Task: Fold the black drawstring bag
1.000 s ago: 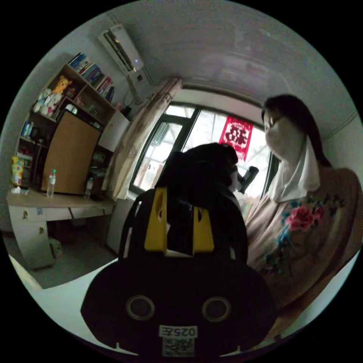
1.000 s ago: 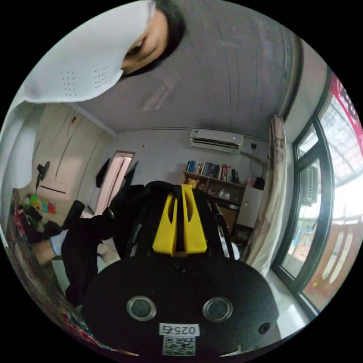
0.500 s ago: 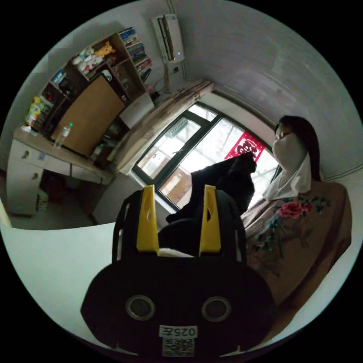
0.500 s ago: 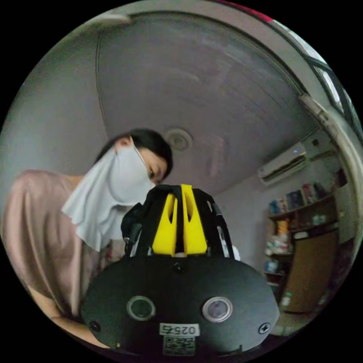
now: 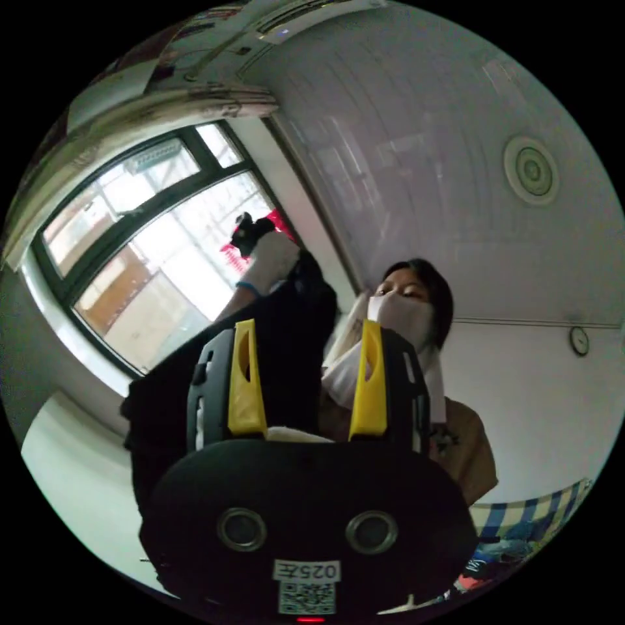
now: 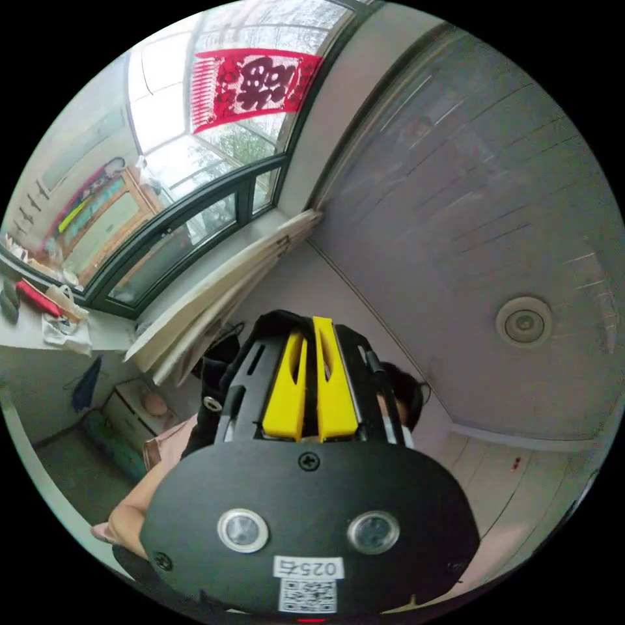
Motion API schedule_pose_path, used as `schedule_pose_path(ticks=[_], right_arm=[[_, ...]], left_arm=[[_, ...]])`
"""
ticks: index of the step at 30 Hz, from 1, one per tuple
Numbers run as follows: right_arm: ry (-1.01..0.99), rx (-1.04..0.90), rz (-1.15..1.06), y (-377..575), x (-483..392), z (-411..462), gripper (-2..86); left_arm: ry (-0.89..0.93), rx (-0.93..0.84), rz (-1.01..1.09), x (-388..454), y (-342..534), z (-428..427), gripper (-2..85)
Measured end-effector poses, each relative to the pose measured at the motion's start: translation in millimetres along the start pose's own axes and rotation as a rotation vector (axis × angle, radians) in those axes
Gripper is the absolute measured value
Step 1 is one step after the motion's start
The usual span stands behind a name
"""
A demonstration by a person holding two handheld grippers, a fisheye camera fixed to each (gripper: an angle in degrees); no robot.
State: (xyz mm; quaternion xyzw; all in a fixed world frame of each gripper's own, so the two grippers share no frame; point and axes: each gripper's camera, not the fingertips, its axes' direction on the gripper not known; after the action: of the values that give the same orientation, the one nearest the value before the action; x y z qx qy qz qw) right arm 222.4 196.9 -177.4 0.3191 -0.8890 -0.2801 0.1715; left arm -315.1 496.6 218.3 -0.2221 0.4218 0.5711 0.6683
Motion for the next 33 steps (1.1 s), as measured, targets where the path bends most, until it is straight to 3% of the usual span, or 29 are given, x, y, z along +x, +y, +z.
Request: schedule_pose_path(ticks=[5, 9, 11, 12, 14, 16, 20, 21, 23, 25, 27, 29, 33], right_arm=[[0.131, -0.118, 0.009, 1.5, -10.4, 14.5, -0.9], [0.143, -0.139, -0.030, 14.7, -15.5, 13.0, -0.9], [0.067, -0.111, -0.026, 22.4, -9.5, 12.5, -0.8], [0.040, -0.103, -0.020, 26.3, -5.9, 14.6, -0.7], [0.044, -0.112, -0.014, 29.1, -5.4, 18.8, -0.5], [0.092, -0.148, -0.009, 29.7, -11.6, 21.2, 0.3], [0.405, -0.315, 0.171, 42.3, -37.7, 17.0, 6.3], [0.582, -0.403, 0.256, 52.0, -47.7, 17.8, 8.5], [0.888, -0.562, 0.317, 68.9, -68.5, 23.8, 11.8], [1.221, -0.778, 0.397, 84.7, -81.9, 32.3, 15.6], [1.596, -1.001, 0.514, 103.2, -89.3, 40.5, 17.7], [1.769, -0.971, 0.485, 108.0, -90.2, 55.7, 17.8], [1.727, -0.964, 0.223, 115.4, -58.6, 121.1, 17.3]], left_arm=[[-0.348, 0.065, 0.262, 79.5, 8.6, 41.1, 19.5], [-0.559, -0.103, 0.158, 56.6, -4.9, 85.6, 18.4], [-0.513, -0.149, 0.060, 27.3, -1.7, 93.1, 17.5], [-0.403, -0.152, 0.024, 14.2, 3.5, 95.1, 13.8], [-0.241, -0.124, 0.072, 12.0, 11.1, 95.9, 6.5], [-0.218, -0.083, 0.143, 22.3, 13.5, 93.7, 2.6], [-0.685, -0.027, 0.453, 91.4, 2.1, 91.4, 0.8], [-0.805, -0.003, 0.527, 108.3, -1.1, 93.3, 0.8], [-0.879, 0.031, 0.632, 128.6, -5.5, 95.9, 0.8], [-0.933, -0.014, 0.736, 144.3, -12.7, 106.6, 0.7], [-1.171, -0.149, 0.831, 151.1, -22.4, 141.3, 0.6], [-1.262, -0.250, 0.895, 143.5, -24.1, 168.3, 0.6], [-1.278, -0.489, 0.974, 110.3, -17.7, 223.3, 0.6]])
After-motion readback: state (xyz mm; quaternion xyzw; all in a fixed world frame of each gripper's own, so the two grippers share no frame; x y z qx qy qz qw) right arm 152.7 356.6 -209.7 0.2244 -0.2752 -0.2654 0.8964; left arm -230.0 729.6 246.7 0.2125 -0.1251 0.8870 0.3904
